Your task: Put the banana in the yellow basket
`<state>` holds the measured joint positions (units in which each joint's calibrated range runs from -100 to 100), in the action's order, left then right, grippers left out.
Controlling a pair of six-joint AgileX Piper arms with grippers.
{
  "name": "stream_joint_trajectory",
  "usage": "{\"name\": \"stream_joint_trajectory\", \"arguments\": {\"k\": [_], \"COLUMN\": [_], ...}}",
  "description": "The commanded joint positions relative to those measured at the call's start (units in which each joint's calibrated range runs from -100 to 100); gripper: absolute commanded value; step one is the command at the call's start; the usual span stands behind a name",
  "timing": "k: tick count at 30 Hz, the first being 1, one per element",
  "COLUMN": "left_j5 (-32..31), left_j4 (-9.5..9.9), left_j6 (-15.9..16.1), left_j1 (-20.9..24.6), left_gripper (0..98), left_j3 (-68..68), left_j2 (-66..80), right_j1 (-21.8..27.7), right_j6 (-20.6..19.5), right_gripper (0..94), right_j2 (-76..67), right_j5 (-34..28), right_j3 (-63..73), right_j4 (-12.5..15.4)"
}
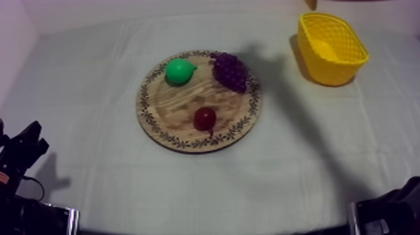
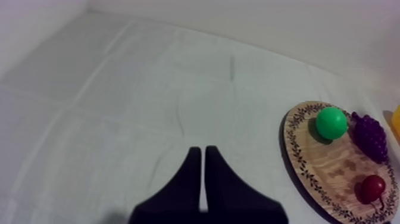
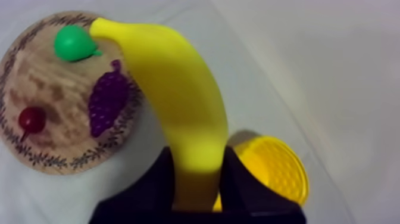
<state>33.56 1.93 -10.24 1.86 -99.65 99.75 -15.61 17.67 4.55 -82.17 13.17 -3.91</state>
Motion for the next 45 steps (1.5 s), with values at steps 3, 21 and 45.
{"name": "stream_joint_trajectory", "arguments": {"k": [3, 21, 45], "left_j5": [0.0, 0.0, 0.0], "left_j4": [0.0, 0.0, 0.0], "left_j6": [0.0, 0.0, 0.0], "left_j1": [0.0, 0.0, 0.0], "left_gripper": [0.0, 0.0, 0.0], "left_j3": [0.0, 0.0, 0.0], "left_j2": [0.0, 0.0, 0.0], "right_j1": [4.5, 13.2, 15.6], "right_j6": [-5.2, -20.1, -18.8], "right_gripper": [5.0, 6.1, 46.5], "right_j2": [-3.0, 8.3, 22.3], "right_j5": [3.8, 13.3, 18.3], "right_j3": [-3.0, -7.9, -10.6], "right_j4": [-1.8, -10.0, -7.7]}}
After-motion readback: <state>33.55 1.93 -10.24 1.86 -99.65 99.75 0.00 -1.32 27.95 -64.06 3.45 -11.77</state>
